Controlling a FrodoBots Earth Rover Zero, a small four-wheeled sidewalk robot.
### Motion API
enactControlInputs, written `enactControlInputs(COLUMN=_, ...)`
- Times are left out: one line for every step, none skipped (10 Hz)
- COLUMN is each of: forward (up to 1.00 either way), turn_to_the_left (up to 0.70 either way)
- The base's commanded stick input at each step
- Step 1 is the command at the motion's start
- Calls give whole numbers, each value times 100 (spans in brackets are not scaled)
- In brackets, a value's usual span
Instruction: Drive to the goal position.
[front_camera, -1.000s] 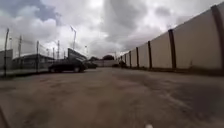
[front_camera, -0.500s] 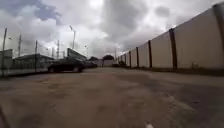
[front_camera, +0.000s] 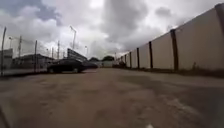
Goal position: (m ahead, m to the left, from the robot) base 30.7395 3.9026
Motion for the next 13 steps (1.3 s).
enactControlInputs(forward=30, turn_to_the_left=0)
enactControlInputs(forward=30, turn_to_the_left=0)
enactControlInputs(forward=30, turn_to_the_left=0)
enactControlInputs(forward=30, turn_to_the_left=0)
enactControlInputs(forward=30, turn_to_the_left=0)
enactControlInputs(forward=30, turn_to_the_left=0)
enactControlInputs(forward=30, turn_to_the_left=0)
enactControlInputs(forward=30, turn_to_the_left=0)
enactControlInputs(forward=30, turn_to_the_left=0)
enactControlInputs(forward=30, turn_to_the_left=0)
enactControlInputs(forward=30, turn_to_the_left=0)
enactControlInputs(forward=30, turn_to_the_left=0)
enactControlInputs(forward=30, turn_to_the_left=0)
